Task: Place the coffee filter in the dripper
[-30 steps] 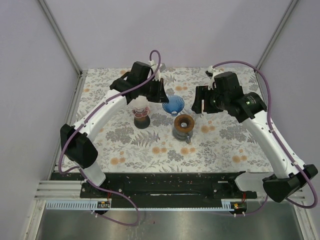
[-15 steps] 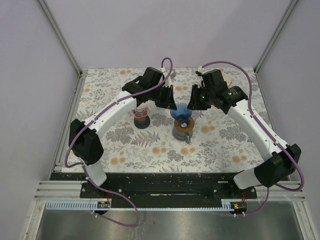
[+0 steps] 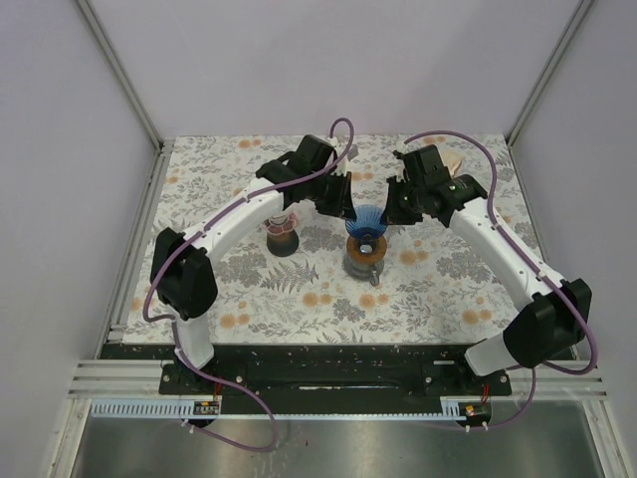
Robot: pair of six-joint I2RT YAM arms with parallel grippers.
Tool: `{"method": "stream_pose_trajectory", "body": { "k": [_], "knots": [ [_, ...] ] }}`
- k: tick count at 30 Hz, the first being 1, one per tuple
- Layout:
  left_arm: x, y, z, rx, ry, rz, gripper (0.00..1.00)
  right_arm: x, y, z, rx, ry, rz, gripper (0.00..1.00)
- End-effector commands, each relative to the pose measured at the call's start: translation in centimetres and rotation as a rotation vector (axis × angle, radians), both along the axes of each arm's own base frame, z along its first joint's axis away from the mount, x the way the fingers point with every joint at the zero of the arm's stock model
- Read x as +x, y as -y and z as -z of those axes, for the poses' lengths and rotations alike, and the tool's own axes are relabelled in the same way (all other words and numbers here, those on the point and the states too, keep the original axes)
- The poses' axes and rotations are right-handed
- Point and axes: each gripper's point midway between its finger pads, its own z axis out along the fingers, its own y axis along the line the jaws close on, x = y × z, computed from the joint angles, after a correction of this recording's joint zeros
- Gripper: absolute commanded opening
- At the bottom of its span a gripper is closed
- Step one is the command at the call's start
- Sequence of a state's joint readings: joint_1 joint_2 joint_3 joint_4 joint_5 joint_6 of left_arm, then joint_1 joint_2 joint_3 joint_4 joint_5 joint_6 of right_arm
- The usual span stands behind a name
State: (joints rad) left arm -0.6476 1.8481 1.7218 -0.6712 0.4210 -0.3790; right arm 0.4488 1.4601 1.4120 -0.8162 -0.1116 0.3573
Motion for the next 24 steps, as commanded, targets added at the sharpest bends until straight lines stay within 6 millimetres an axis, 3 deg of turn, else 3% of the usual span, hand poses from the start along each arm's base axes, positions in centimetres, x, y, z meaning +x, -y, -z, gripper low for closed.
{"method": "stream_pose_trajectory", "body": {
  "k": [1, 11, 24],
  "knots": [
    [1.4, 1.5, -1.9, -0.047, 0.076, 0.003, 0.0, 0.4, -0.5, 0.9, -0.003, 0.002, -0.034, 0.01],
    [0.6, 1.7, -0.9, -0.025, 0.067, 0.028, 0.0, 0.5, 0.1, 3.1, -0.023, -0.041, -0.028, 0.0],
    [-0.3, 1.2, 2.9, 0.046, 0.023, 0.037, 0.0, 0.3, 0.6, 6.8, -0.045, -0.12, -0.033, 0.0]
  ]
}}
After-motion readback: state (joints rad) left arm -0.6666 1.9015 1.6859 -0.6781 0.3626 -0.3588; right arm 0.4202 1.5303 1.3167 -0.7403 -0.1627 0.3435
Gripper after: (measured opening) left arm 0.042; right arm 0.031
